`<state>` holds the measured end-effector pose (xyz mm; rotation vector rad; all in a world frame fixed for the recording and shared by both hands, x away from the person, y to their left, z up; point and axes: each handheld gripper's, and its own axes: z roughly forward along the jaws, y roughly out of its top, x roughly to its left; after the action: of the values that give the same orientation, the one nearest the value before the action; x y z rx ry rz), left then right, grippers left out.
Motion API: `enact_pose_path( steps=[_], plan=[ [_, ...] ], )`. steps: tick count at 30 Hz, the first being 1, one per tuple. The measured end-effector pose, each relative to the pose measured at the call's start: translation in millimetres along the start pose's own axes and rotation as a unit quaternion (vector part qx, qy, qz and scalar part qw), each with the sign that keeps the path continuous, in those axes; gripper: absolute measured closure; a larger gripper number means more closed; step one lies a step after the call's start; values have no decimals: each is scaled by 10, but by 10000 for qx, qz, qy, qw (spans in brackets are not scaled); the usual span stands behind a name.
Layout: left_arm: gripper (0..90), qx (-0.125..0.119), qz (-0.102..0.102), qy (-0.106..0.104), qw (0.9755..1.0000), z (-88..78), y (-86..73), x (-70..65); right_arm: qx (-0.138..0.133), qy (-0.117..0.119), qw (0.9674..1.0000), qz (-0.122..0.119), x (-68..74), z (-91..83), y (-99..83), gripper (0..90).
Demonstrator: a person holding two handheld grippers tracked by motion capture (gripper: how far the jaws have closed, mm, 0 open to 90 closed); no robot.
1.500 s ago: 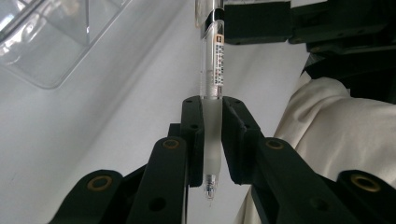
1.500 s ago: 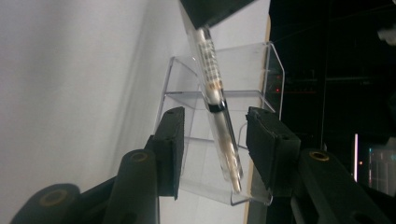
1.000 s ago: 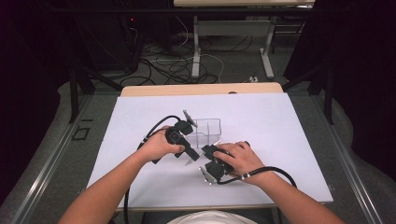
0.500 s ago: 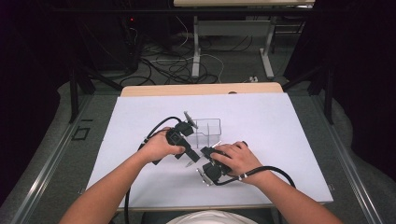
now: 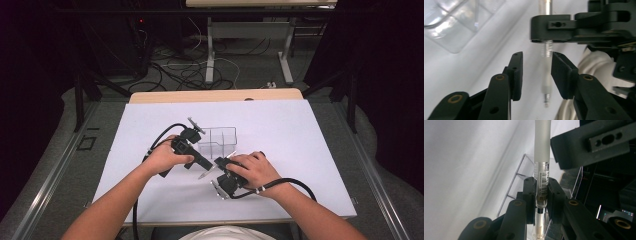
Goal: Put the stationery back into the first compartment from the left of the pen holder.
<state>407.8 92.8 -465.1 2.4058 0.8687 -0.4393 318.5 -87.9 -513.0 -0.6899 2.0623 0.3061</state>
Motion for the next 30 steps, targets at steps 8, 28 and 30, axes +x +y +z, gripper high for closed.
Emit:
enact_pose_path(
  steps=[8,28,30],
  plan=[
    [552,-559,-345,353,9972,-75,-234,177,-99,-139,9998,103,-52,-22,-31,794],
    [327,-1900,-408,1651,9669,-138,-697,508,-862,-412,9856,1394,-341,-22,-232,794],
    [304,-1919,-534,1396,9700,-119,-721,530,-925,-428,9836,1488,-375,-5,-254,794]
  ],
)
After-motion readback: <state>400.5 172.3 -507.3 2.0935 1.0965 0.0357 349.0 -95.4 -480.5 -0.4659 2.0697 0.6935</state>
